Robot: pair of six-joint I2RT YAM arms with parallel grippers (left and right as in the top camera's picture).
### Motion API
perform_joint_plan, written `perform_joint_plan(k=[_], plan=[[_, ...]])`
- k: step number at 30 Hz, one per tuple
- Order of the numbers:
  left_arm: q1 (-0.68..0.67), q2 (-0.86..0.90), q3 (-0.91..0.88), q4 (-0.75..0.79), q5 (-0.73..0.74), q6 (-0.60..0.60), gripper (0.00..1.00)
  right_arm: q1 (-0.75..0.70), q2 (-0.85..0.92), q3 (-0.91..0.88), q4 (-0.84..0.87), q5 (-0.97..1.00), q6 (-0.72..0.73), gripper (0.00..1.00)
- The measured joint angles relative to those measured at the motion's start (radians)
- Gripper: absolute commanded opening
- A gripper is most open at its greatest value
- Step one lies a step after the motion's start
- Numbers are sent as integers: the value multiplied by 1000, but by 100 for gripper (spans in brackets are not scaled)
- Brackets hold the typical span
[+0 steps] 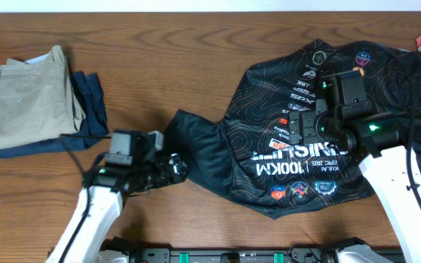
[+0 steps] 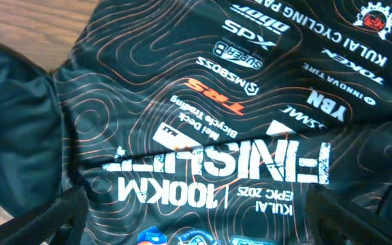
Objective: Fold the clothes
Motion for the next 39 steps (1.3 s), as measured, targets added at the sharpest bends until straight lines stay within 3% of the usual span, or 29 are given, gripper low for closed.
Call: perform_joint_plan(k=[9, 17, 18, 21, 27, 34, 39], plan=[[-198, 247, 0, 212, 13, -236, 98, -2, 1, 0, -29, 2, 0, 99], [-372, 391, 31, 502, 51, -407, 97, -2, 1, 0, -34, 3, 3, 99], [-397, 407, 32, 547, 53, -421, 95, -2, 1, 0, -32, 3, 4, 99], [-469, 454, 32, 666, 39, -450, 70, -5, 1, 0, -30, 3, 5, 99], [-526, 492, 24, 696, -75, -462, 8, -50, 1, 0, -43, 3, 7, 99], [-462, 490, 20, 664, -130, -342, 6, -125, 1, 0, -65, 3, 7, 99], [-285, 451, 38, 533, -161, -208, 6, -177, 1, 0, -95, 5, 8, 99]])
